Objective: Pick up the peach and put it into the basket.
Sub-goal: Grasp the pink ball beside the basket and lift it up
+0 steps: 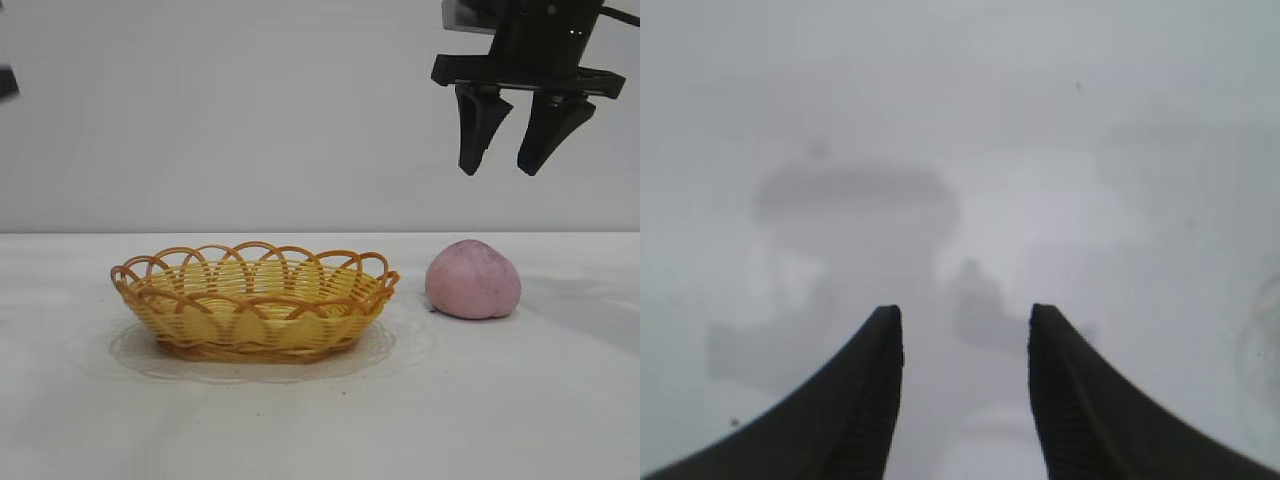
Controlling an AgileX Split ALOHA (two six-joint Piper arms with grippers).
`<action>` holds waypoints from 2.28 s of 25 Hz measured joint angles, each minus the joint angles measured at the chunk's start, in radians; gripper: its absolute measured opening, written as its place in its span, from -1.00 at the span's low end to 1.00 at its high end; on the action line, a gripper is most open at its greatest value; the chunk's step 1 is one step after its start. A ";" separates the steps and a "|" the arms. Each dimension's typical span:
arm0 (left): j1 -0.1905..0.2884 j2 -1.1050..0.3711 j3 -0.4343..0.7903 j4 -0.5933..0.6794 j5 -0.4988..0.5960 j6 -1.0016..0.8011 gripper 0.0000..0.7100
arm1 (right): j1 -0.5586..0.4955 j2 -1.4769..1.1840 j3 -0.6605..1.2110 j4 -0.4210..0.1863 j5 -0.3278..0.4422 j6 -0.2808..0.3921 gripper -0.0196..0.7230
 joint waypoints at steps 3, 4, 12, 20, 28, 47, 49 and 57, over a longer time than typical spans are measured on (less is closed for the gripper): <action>0.006 -0.167 0.004 0.040 0.050 -0.026 -0.34 | 0.000 0.000 0.000 0.004 -0.008 -0.002 0.17; 0.006 -0.232 0.016 0.040 0.069 -0.036 -0.34 | 0.000 0.000 0.000 0.009 -0.011 -0.002 0.17; -0.007 -0.700 0.190 0.071 0.337 -0.053 -0.26 | 0.006 0.000 0.000 0.021 -0.046 -0.008 0.17; -0.007 -1.075 0.387 0.067 0.551 -0.056 -0.26 | 0.014 0.019 0.000 0.054 -0.052 -0.026 0.17; -0.007 -1.394 0.490 0.038 0.590 -0.087 -0.26 | 0.014 0.031 0.000 0.060 0.015 -0.034 0.17; -0.007 -1.556 0.496 0.038 0.598 -0.054 -0.26 | 0.040 0.156 0.000 0.203 0.200 -0.145 -0.20; -0.007 -1.556 0.496 0.038 0.598 -0.054 -0.26 | 0.046 0.167 0.000 0.203 0.193 -0.153 -0.65; -0.007 -1.556 0.496 0.038 0.598 -0.052 -0.26 | 0.097 -0.014 -0.009 0.221 0.166 -0.216 -0.95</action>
